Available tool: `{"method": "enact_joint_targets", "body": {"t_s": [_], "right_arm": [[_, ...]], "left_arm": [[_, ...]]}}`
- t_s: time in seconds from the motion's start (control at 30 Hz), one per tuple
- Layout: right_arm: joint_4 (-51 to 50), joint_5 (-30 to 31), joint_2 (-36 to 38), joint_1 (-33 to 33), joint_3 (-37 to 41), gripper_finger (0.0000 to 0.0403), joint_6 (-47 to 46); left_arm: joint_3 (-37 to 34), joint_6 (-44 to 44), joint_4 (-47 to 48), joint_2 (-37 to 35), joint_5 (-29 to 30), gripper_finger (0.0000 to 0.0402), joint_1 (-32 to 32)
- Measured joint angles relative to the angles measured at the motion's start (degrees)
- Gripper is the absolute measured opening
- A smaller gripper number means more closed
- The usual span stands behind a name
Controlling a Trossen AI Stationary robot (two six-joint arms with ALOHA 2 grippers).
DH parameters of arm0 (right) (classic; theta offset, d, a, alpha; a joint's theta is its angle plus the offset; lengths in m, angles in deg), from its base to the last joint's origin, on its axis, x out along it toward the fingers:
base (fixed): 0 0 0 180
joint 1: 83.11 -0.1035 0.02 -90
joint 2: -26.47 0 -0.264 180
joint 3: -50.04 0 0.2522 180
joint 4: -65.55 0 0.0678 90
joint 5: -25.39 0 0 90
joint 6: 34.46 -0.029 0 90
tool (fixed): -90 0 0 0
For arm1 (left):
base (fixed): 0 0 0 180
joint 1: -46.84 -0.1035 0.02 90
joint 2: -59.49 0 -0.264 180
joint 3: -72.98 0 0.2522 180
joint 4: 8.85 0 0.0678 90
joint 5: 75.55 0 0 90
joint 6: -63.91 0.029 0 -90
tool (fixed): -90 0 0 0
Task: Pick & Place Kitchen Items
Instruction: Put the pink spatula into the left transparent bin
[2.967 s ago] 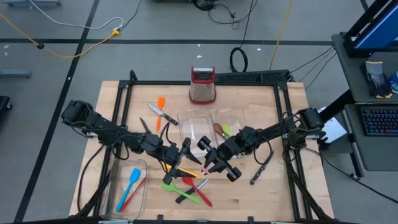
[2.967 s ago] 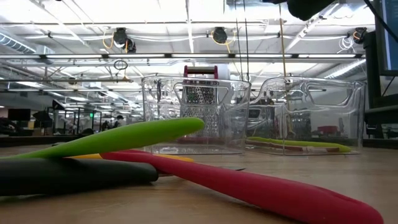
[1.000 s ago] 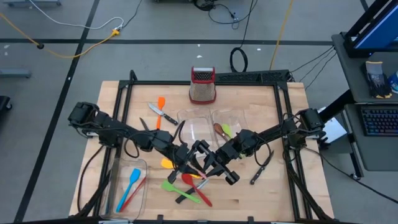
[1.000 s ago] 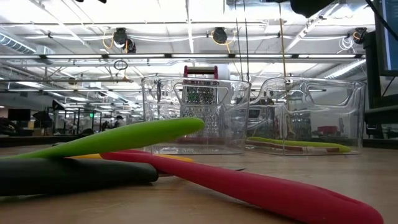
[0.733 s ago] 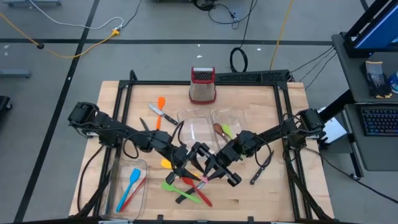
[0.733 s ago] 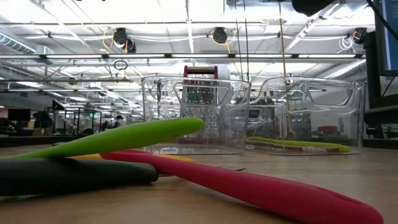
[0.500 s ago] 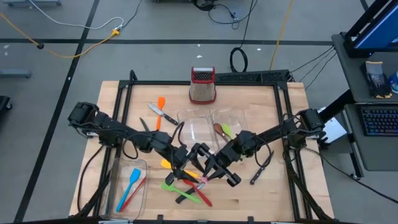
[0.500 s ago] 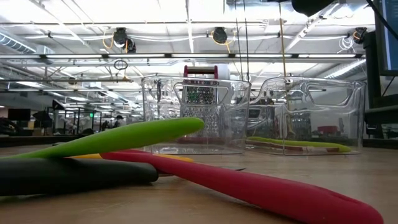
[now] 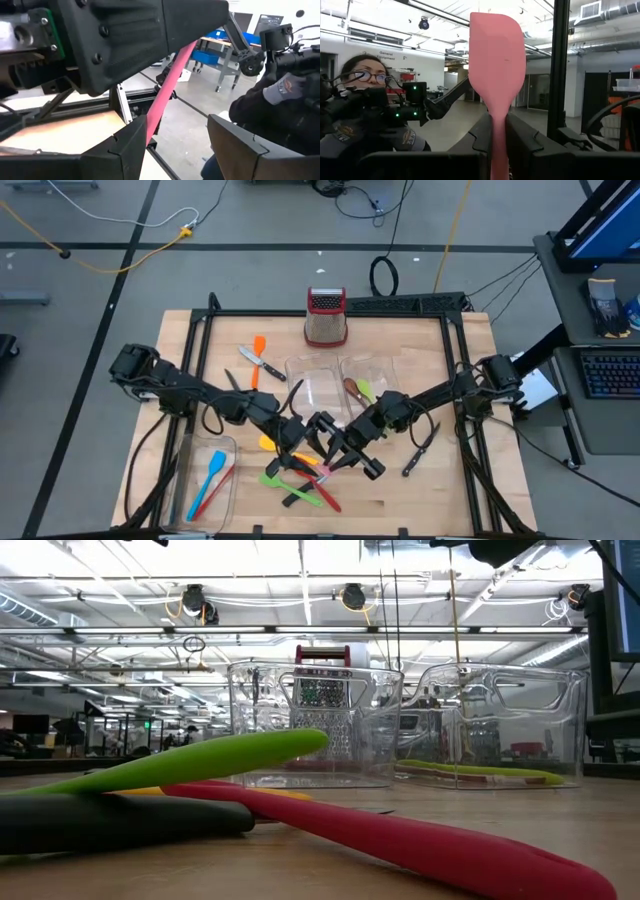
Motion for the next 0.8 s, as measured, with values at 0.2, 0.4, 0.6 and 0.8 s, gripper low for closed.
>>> {"method": "enact_joint_targets", "body": {"t_s": [0.2,0.4,0.6,0.8], "right_arm": [[0.43,-3.89,0.0,0.0,0.0,0.0022,4.47],[2.29,-7.47,0.0,-0.25,0.02,0.0022,5.53],[2.45,-8.2,0.0,-1.73,0.02,0.0022,7.03],[5.47,-13.11,0.0,-1.98,0.02,0.0022,9.82]], "left_arm": [[0.0,3.06,-0.83,0.0,-0.06,0.0214,0.02],[0.0,3.91,-2.53,0.0,-0.09,0.0214,-0.02],[0.0,3.9,-2.61,0.0,0.09,0.0214,-1.73],[0.0,3.79,-2.56,0.0,-4.31,0.0214,-2.15]]}}
